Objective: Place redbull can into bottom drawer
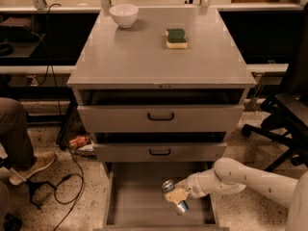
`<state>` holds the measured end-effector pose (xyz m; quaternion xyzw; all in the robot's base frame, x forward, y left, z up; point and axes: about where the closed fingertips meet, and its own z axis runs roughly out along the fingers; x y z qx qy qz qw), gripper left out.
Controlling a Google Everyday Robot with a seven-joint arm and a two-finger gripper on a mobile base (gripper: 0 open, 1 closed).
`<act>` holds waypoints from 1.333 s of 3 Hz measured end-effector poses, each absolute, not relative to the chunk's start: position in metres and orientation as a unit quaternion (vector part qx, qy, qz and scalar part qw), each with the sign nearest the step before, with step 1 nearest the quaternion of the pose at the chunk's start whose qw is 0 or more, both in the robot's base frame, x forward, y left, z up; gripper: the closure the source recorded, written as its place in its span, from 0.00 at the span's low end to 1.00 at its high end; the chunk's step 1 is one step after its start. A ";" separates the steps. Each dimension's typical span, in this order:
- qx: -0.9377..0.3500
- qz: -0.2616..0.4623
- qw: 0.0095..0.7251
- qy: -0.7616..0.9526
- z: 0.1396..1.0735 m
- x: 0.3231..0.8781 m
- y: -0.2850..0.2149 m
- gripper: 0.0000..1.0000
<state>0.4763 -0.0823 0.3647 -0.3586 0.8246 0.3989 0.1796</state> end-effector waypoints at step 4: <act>-0.323 0.308 0.212 0.869 0.277 0.546 -0.068 1.00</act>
Offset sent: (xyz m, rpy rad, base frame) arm 0.0843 0.0188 -0.1372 -0.2742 -0.0685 -0.2283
